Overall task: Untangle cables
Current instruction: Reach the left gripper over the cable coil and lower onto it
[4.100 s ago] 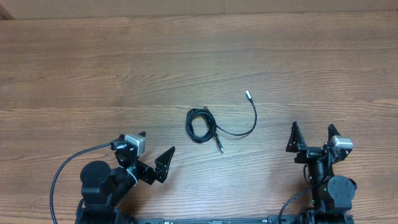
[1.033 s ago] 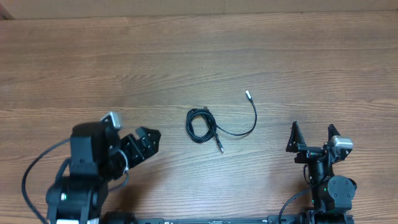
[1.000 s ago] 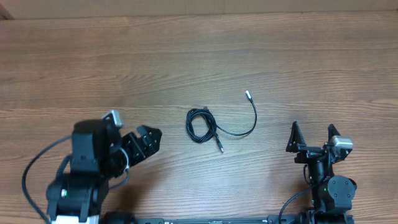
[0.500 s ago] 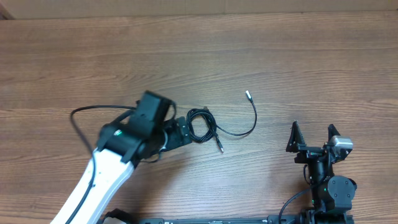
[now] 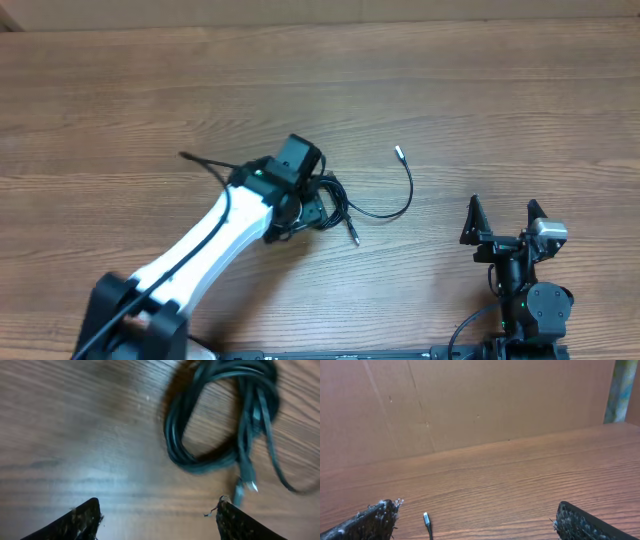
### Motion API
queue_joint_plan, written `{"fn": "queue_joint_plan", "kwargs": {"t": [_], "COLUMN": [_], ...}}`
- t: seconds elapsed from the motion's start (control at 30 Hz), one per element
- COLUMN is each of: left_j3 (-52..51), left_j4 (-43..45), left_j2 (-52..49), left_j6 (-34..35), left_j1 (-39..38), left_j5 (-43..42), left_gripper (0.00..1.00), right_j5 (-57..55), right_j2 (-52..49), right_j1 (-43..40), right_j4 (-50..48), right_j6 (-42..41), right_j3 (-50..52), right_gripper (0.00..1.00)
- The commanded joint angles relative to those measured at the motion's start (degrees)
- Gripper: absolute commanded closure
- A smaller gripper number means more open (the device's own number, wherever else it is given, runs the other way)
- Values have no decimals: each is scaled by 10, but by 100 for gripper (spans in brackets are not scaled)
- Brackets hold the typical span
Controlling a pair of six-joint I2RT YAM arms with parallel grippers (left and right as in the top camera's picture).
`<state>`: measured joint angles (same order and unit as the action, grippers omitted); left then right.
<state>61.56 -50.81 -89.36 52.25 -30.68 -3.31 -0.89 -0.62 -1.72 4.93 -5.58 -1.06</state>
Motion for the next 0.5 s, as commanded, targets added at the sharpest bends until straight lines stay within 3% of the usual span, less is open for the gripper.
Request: {"fn": "queue_joint_plan", "kwargs": {"t": [0.0, 0.43, 0.47], "left_j3": [12, 12, 12], "left_j4": [32, 81, 81], "left_j2": [-64, -208, -208], "left_j6": [16, 52, 52], "left_j1": [-2, -2, -1], "left_j5": [29, -10, -12], "left_gripper": [28, 94, 96], "right_j5": [-5, -5, -5], "right_j2": [4, 4, 4], "right_j1": [3, 3, 3], "right_j4": [-2, -2, -2], "right_j6": [-2, -2, -2], "right_j3": [6, 6, 6], "right_gripper": [0, 0, 0]}}
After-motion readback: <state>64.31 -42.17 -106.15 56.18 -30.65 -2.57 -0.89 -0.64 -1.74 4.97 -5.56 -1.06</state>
